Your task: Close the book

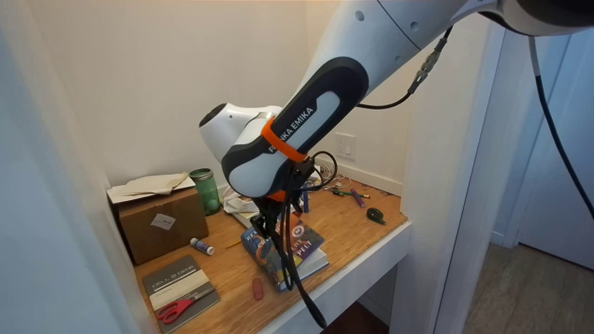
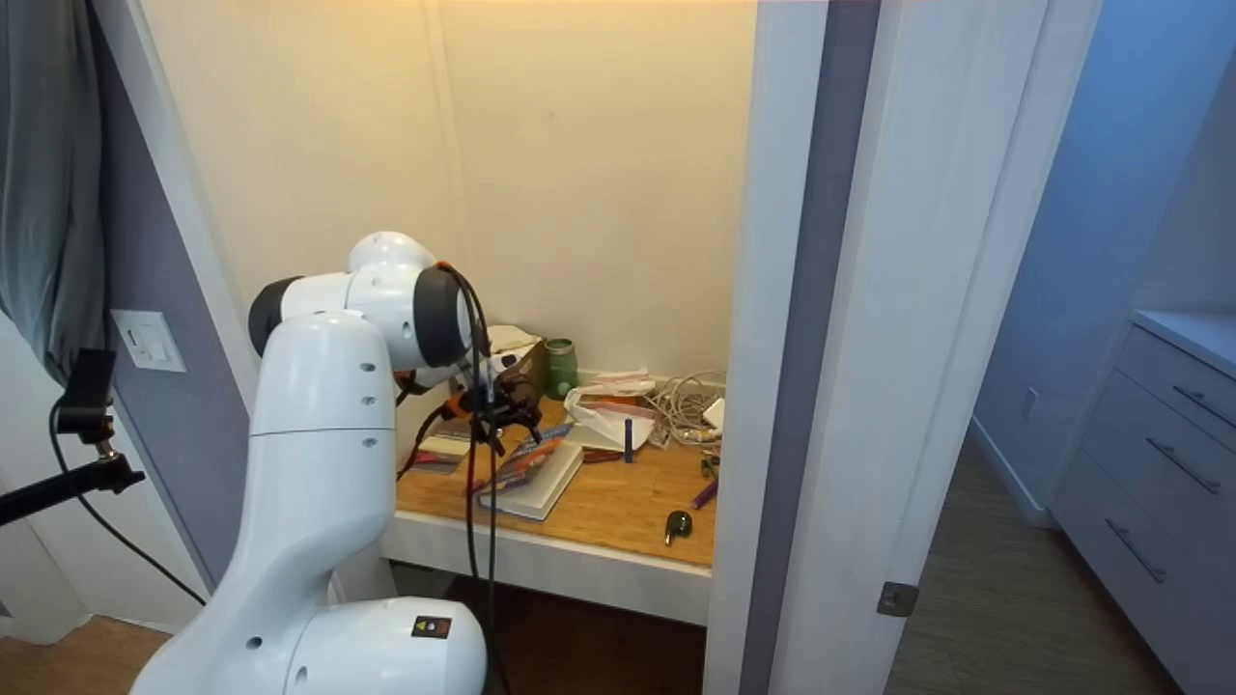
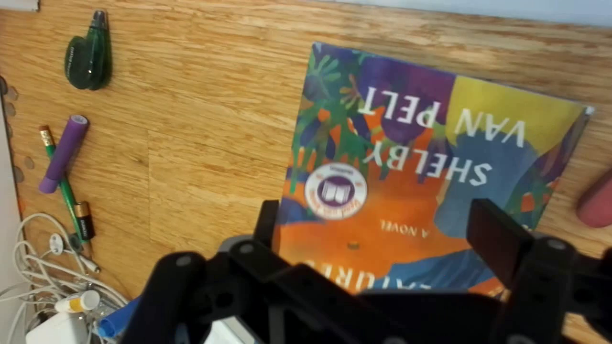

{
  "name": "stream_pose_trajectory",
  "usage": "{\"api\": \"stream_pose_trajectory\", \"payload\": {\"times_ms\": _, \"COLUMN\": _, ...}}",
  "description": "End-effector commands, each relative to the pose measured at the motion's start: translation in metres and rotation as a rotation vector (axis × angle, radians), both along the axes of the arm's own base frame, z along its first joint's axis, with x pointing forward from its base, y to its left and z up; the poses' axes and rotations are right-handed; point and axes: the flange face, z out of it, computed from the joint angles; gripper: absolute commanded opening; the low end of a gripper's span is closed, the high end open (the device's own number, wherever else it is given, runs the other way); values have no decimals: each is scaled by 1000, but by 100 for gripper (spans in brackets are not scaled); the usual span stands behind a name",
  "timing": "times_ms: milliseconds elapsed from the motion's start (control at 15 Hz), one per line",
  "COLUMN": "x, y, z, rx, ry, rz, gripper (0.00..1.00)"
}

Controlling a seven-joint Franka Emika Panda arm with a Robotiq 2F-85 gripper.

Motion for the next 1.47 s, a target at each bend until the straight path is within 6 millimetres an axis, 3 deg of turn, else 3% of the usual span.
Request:
{"api": "stream_pose_trajectory", "payload": {"times_ms": 0, "x": -10, "y": -14, "z": 25, "rx": -18, "ry": -46, "rz": -28, "gripper": 100}}
{"api": "stream_pose_trajectory", "payload": {"times_ms": 400, "x": -21, "y": -11, "z": 72, "rx": 81, "ry": -75, "rz": -61, "gripper": 100}}
{"api": "stream_pose_trajectory", "payload": {"times_ms": 800, "x": -45, "y": -8, "z": 120, "rx": 208, "ry": -89, "rz": -40, "gripper": 100}}
{"api": "stream_pose_trajectory", "payload": {"times_ms": 1067, "x": -61, "y": -13, "z": 139, "rx": 283, "ry": -85, "rz": -44, "gripper": 100}}
{"api": "stream_pose_trajectory", "payload": {"times_ms": 1400, "x": -77, "y": -22, "z": 148, "rx": 350, "ry": -68, "rz": -77, "gripper": 100}}
